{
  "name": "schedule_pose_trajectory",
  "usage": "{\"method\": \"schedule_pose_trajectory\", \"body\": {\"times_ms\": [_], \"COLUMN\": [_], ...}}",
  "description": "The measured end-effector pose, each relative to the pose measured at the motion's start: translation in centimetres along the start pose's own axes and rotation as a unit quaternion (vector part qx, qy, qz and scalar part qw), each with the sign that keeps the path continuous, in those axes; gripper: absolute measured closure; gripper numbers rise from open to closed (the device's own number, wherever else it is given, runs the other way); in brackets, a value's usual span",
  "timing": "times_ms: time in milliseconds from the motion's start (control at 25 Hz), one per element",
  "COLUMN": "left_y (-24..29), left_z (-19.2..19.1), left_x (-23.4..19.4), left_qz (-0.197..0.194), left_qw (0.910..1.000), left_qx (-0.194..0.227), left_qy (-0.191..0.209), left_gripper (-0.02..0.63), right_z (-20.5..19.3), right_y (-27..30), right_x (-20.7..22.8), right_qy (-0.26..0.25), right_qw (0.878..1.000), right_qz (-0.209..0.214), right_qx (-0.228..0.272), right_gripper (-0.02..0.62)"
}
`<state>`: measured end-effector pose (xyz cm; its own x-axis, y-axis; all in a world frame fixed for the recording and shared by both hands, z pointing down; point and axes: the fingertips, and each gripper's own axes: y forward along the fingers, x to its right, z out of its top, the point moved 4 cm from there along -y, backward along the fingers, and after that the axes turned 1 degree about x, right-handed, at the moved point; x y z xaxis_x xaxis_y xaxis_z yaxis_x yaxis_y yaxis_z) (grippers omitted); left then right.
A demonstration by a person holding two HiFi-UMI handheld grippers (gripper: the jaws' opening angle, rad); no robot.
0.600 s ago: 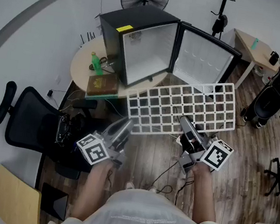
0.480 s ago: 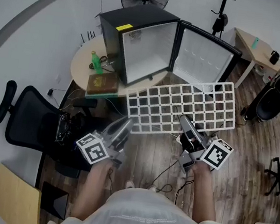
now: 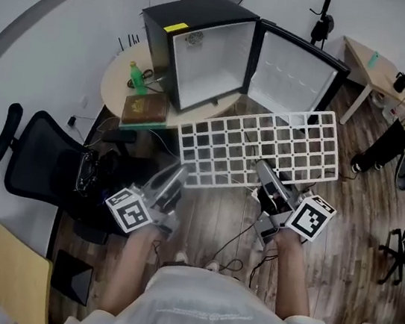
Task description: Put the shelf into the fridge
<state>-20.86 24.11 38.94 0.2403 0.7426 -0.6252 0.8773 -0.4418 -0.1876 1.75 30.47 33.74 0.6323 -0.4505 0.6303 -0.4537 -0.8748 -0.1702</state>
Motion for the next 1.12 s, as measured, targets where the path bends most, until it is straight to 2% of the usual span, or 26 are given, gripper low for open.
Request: {"method": "schedule_pose_trajectory", "body": {"times_ms": [360, 600, 880, 1120], "left_y": [1.9, 4.5, 10.3, 16.6], "left_z": [-2.1, -1.3, 2.9, 9.0], "left_x": [0.6, -3.3, -10.7, -17.7], "left_qz": [0.019, 0.031, 0.036, 0.031], "left_qw": [0.9998, 0.9994, 0.9992, 0.9992], "left_qx": [0.005, 0.007, 0.012, 0.012], "left_qy": [-0.003, -0.009, -0.010, -0.022], "left_gripper": [0.552, 0.552, 0.552, 0.552], "right_z": [1.1, 1.6, 4.2, 8.0], "right_y": [-1.2, 2.3, 10.4, 19.8], "right_x": [2.8, 6.3, 12.1, 16.7], "right_qy": [0.021, 0.023, 0.023, 0.033], "right_qw": [1.000, 0.999, 0.999, 0.999], "right_qz": [0.004, 0.004, 0.003, 0.001], "right_qx": [-0.021, -0.023, -0.030, -0.037], "right_gripper": [0.548, 0.546, 0.546, 0.543]}}
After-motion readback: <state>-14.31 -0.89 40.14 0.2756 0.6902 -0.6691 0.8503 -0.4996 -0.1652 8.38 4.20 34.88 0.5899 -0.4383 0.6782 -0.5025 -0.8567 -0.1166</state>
